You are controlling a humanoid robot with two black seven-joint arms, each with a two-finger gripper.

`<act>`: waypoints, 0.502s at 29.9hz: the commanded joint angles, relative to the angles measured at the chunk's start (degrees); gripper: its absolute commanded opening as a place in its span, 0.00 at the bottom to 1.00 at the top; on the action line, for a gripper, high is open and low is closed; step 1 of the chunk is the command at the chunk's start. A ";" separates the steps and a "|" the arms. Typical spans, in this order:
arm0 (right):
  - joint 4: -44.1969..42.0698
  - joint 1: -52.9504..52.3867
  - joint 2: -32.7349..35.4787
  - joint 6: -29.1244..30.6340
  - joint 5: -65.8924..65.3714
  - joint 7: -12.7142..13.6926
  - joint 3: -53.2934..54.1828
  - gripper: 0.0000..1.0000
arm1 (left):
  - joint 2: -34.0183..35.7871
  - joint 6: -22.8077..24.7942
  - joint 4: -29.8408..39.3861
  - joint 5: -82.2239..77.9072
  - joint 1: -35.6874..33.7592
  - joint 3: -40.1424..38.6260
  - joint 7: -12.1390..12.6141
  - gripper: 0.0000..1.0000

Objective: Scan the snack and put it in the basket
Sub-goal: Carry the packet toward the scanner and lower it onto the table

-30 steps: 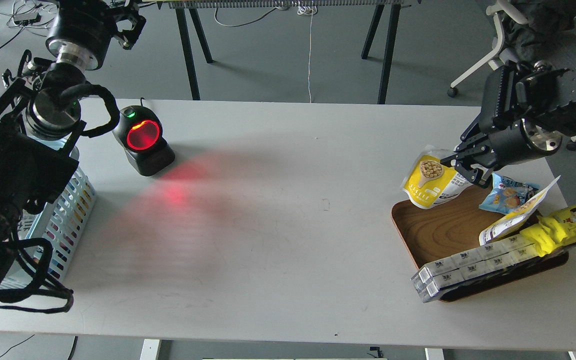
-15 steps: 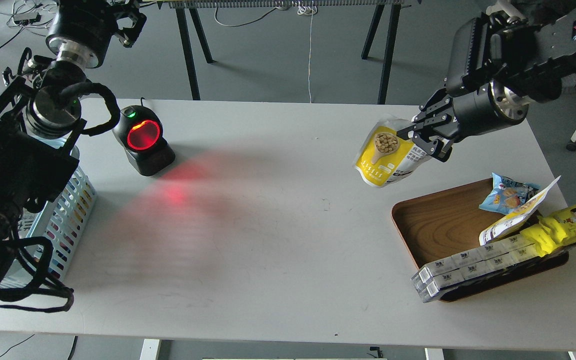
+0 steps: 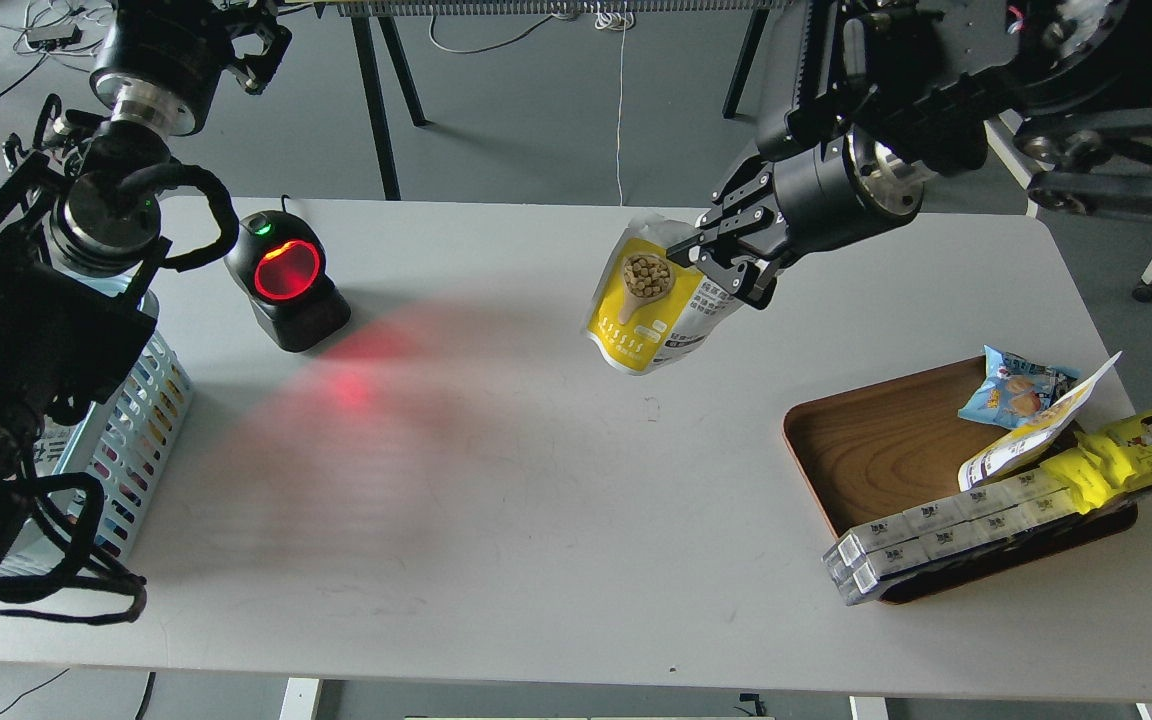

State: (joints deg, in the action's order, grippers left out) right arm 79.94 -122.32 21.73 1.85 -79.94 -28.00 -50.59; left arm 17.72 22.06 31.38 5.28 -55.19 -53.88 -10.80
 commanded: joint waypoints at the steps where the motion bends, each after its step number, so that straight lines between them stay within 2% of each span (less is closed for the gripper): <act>1: -1.01 0.06 -2.30 0.00 1.98 0.00 1.10 0.00 | -0.14 0.00 0.00 0.00 0.17 0.00 -0.01 1.00; 10: -1.97 3.57 -8.01 0.00 9.10 0.00 2.87 0.00 | -0.06 0.09 0.00 0.00 0.17 0.00 -0.01 1.00; 15: -6.62 6.56 -13.19 -0.09 9.89 0.00 3.04 0.00 | 0.03 0.09 0.00 0.00 0.44 0.09 -0.01 1.00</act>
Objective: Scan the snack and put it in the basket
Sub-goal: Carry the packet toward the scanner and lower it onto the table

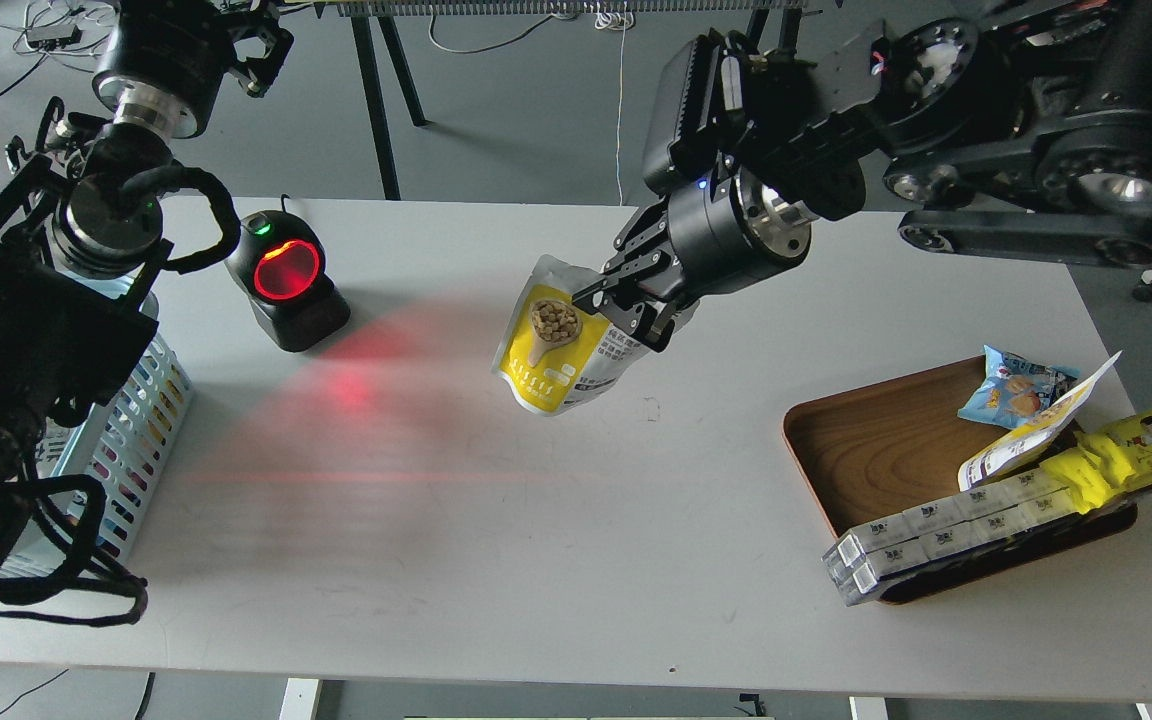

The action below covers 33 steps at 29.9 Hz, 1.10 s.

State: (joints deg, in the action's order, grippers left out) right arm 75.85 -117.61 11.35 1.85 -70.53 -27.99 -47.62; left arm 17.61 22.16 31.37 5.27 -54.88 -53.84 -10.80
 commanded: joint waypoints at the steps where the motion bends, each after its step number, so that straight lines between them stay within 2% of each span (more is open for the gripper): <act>1: -3.51 2.38 -3.61 -0.18 0.48 -0.01 0.07 0.00 | 0.14 0.07 0.00 -0.09 0.12 -0.04 -0.01 1.00; 13: -9.93 7.65 -9.41 -0.27 0.30 -0.01 -0.01 0.00 | 0.58 0.07 0.00 -0.09 0.21 -0.04 -0.10 1.00; 33: -10.90 9.67 -11.09 -0.18 -0.58 -0.01 -1.07 0.01 | 1.28 0.16 0.00 0.00 1.00 -0.13 -0.18 1.00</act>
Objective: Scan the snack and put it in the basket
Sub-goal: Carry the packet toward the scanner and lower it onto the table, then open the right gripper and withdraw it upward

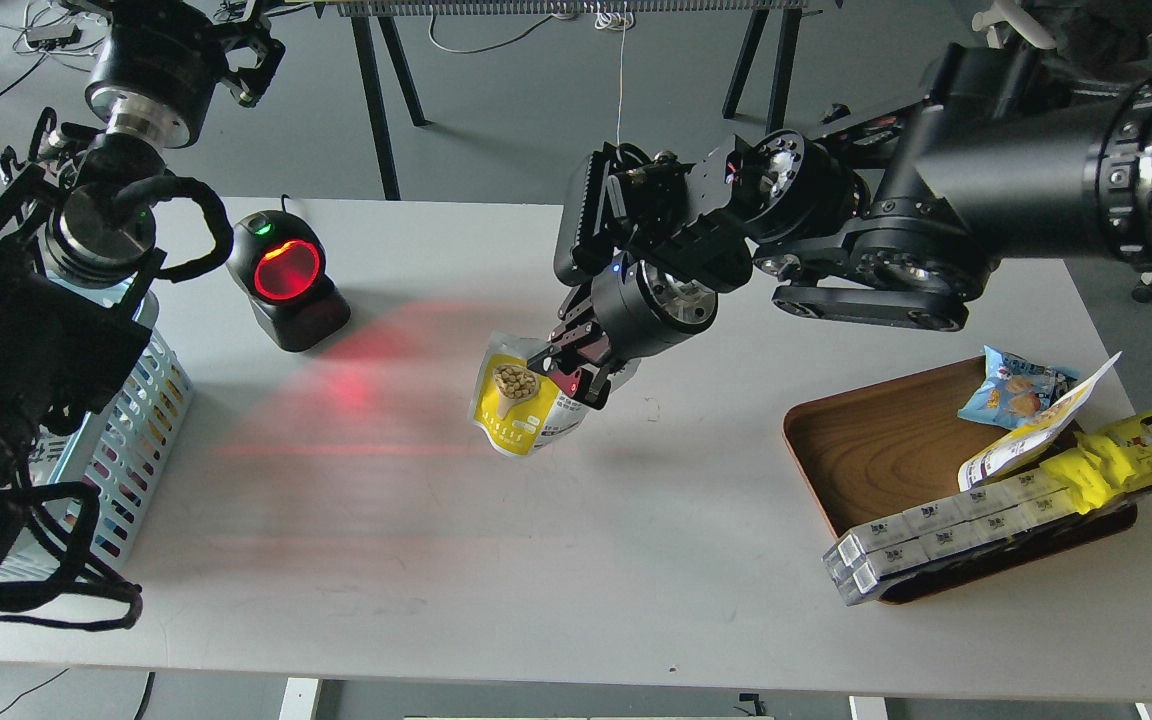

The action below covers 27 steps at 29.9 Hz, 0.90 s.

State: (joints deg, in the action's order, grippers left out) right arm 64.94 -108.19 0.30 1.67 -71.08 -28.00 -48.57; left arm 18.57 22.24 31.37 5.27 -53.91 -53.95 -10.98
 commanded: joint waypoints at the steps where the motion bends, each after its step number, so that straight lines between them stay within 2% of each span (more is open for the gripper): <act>1: 0.01 0.26 -0.12 0.00 -0.11 0.00 -0.21 0.01 | 0.33 0.08 0.00 0.00 0.03 -0.02 0.00 1.00; 14: -0.08 0.00 -0.30 0.00 -0.02 0.00 -1.26 0.03 | 0.50 0.08 0.00 0.00 -0.05 -0.02 0.00 1.00; 27: 0.18 -1.06 -0.30 0.53 -0.11 0.00 -1.35 0.09 | 0.77 0.08 0.00 0.00 -0.05 -0.02 0.00 1.00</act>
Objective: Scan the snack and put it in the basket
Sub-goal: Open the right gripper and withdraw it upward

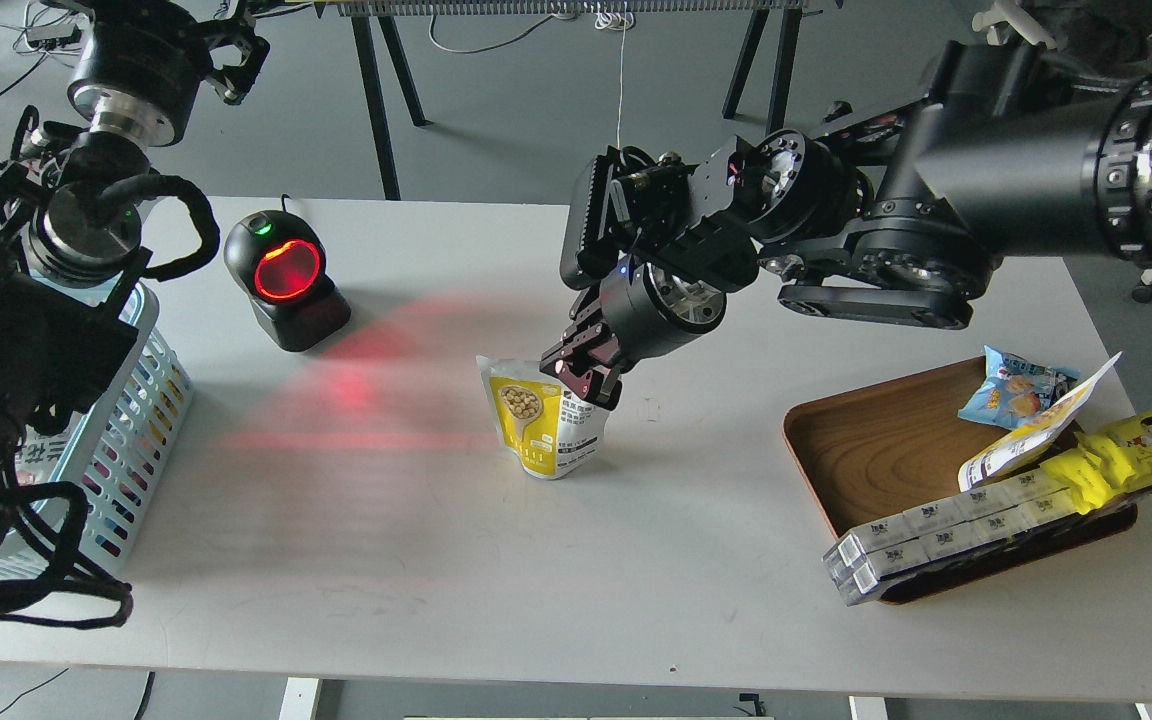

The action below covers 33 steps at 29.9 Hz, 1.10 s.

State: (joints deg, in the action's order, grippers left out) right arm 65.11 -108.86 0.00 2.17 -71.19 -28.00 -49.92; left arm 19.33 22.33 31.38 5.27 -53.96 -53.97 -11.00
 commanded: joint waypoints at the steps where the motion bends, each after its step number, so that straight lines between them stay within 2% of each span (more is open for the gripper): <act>1: 0.20 -0.48 0.00 -0.06 0.08 0.00 0.09 0.11 | 0.01 0.00 0.00 0.00 0.00 0.00 0.01 1.00; 7: 2.12 -4.07 0.35 0.03 0.70 0.00 0.53 0.24 | 0.01 0.00 0.00 0.00 -0.09 0.00 0.10 1.00; 12: 6.87 -7.68 5.44 0.12 0.87 0.00 1.41 0.29 | 0.10 0.00 0.00 0.00 -0.18 0.00 0.19 1.00; 19: 11.80 -11.73 15.98 0.12 1.05 0.00 2.19 0.33 | 0.10 -0.09 0.09 0.00 -0.53 0.00 0.45 1.00; 22: 11.62 -10.77 21.69 0.21 1.23 0.00 4.83 0.48 | 0.10 -0.18 0.18 0.00 -0.79 0.09 0.71 1.00; 25: 11.71 -7.61 27.84 0.12 2.89 0.00 8.51 0.98 | 0.10 -0.27 0.62 0.00 -0.79 0.09 0.63 1.00; 30: 11.10 -0.41 36.99 0.29 3.95 0.00 18.71 0.99 | 1.15 0.08 1.23 -0.27 -0.53 0.44 0.71 1.00; 33: 9.35 5.57 39.81 0.21 4.82 0.00 24.94 0.99 | 3.60 3.32 4.12 -0.44 -0.26 3.86 0.71 1.00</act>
State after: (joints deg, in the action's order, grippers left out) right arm 76.01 -108.37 37.08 2.38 -67.21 -28.00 -30.41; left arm 20.75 23.07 33.33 5.02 -54.53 -52.77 -10.30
